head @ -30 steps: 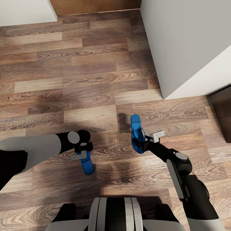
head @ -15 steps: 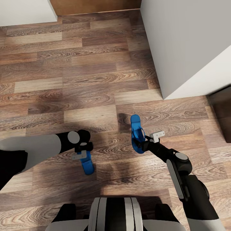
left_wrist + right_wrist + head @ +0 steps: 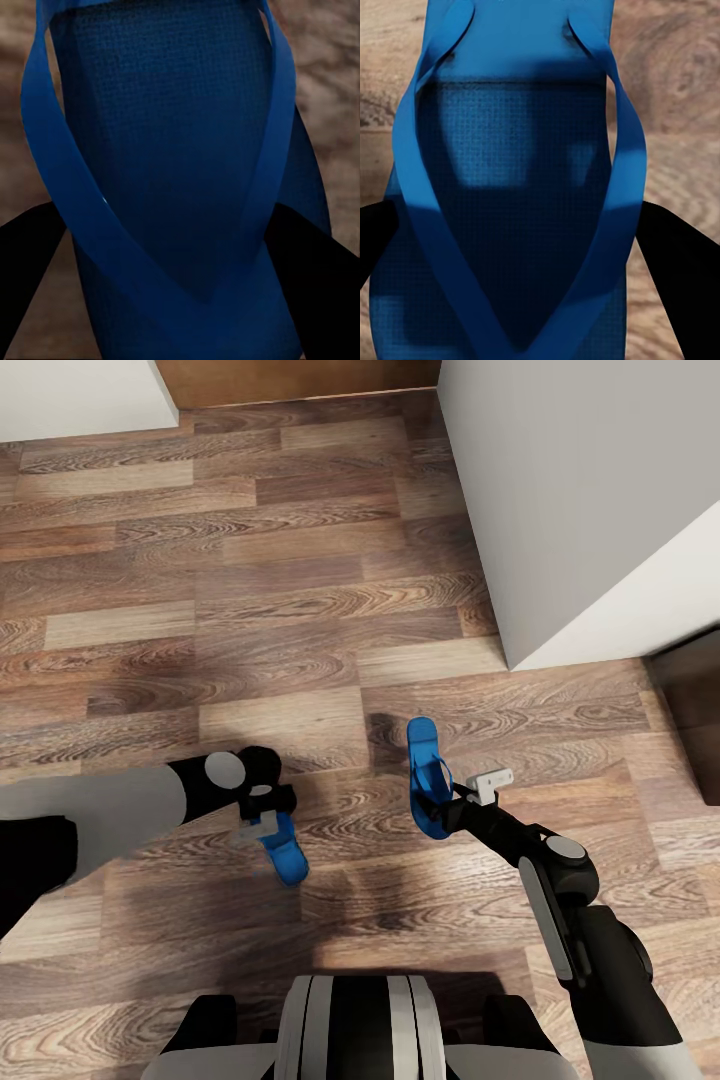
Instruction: In the bedroom, move the book from the bed onto either nightstand, and place the two sandals side by side next to the bed.
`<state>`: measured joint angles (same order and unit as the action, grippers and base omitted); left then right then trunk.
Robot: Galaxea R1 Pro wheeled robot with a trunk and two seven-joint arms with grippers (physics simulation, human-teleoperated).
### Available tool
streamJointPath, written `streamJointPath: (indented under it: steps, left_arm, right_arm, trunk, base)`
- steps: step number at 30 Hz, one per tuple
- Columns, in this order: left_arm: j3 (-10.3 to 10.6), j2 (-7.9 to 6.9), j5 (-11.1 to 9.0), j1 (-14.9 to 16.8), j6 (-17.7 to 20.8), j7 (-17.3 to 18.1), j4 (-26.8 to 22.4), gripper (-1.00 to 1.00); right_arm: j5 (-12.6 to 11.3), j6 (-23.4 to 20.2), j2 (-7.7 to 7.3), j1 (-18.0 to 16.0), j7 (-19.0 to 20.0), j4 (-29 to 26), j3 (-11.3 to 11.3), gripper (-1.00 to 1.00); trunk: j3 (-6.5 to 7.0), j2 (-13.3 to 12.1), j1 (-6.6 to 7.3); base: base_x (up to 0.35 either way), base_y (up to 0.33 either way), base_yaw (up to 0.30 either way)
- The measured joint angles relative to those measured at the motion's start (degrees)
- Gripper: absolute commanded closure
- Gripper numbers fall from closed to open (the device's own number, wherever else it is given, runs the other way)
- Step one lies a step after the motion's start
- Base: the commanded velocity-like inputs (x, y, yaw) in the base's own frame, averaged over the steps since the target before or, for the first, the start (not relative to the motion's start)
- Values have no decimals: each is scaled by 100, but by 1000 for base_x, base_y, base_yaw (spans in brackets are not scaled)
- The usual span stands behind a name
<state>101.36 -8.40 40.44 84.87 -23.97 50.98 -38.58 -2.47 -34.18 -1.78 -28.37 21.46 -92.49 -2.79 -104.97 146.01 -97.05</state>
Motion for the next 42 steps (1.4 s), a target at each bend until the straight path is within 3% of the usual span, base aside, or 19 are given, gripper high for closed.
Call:
streamJointPath:
  steps: [2, 5, 10, 15, 16, 18, 20, 22, 23, 24, 26, 27, 32, 35, 36, 37, 42]
  left_arm:
    - [-288, -39, 84, 93, 150, -58, -8, 100]
    - [-563, -81, 68, 302, 459, -99, -27, 100]
    - [-939, -252, 303, 616, 581, -153, -34, 100]
    - [-1428, -331, 368, 781, 1242, -151, -75, 100]
    - [-1532, -348, 342, 856, 1622, -148, -83, 100]
    - [-1627, -364, 516, 953, 1725, -140, -74, 100]
    - [-1807, -369, 485, 1027, 1789, -141, -78, 100]
    - [-2161, -375, 409, 1075, 1907, -136, -81, 100]
    - [-2416, -377, 324, 1092, 1996, -128, -84, 100]
    - [-2990, -381, 72, 1108, 2237, -87, -97, 100]
    - [-3598, -387, -233, 1103, 2591, 0, -119, 100]
    - [-4019, -398, -499, 1084, 3040, 74, -147, 100]
    - [-4651, -513, -922, 846, 4211, 72, -203, 100]
    - [-5078, -564, -1260, 443, 5051, -447, -365, 100]
    - [-5382, -588, -1731, -12, 6245, -990, -811, 100]
    - [-5485, -602, -1933, -219, 6624, -1094, -861, 100]
    - [-6255, -763, -2665, -831, 7403, -1306, -1331, 100]
  right_arm:
    - [0, 2, 0, 2, 0, 0, -5, 100]
    - [2, 6, -4, 7, 0, 0, -14, 100]
    - [0, 3, -10, 23, -1, 0, -24, 100]
    - [6, -5, -8, 36, -6, 0, -25, 100]
    - [10, -4, -10, 38, -7, 0, -22, 100]
    - [5, -3, -9, 39, -8, 0, -20, 100]
    - [4, 1, -12, 38, -5, 0, -18, 100]
    - [3, 9, -15, 38, -2, 0, -16, 100]
    - [2, 12, -18, 36, 1, 0, -14, 100]
    - [5, 16, -22, 30, 3, 0, -9, 100]
    - [1, 16, -22, 21, 5, 0, 0, 100]
    - [0, 15, -22, 10, 10, -2, 8, 100]
    - [-1, -2, -13, -22, 15, -4, 27, 100]
    - [-1, -65, -3, -39, 17, -3, 33, 100]
    - [-5, -99, 2, -46, 18, -2, 35, 100]
    - [1, -104, 3, -47, 18, -1, 35, 100]
    - [-3, -118, 5, -46, 18, -1, 34, 100]
  trunk:
    - [1, 0, 0]
    - [0, 0, 1]
    - [0, 0, 1]
    - [0, 0, 1]
    - [0, 0, 1]
    - [0, 0, 0]
    - [0, 0, 0]
    - [0, 0, 0]
    - [0, 0, 0]
    - [0, 0, 1]
    - [0, 0, 0]
    - [1, 0, 1]
    - [16, 0, 0]
    - [36, 0, 0]
    - [44, 1, 1]
    - [51, 0, -1]
    - [94, 0, 0]
  base:
    - [0, 0, 0]
    - [0, 0, 0]
    - [0, 0, 0]
    - [0, 0, 0]
    - [0, 0, 0]
    - [0, 0, 0]
    - [0, 0, 0]
    - [0, 0, 0]
    - [0, 0, 0]
    - [0, 0, 0]
    - [0, 0, 0]
    - [0, 0, 0]
    - [0, 0, -22]
    - [0, 0, -54]
    - [0, 0, -62]
    - [0, 0, -63]
    - [0, 0, -65]
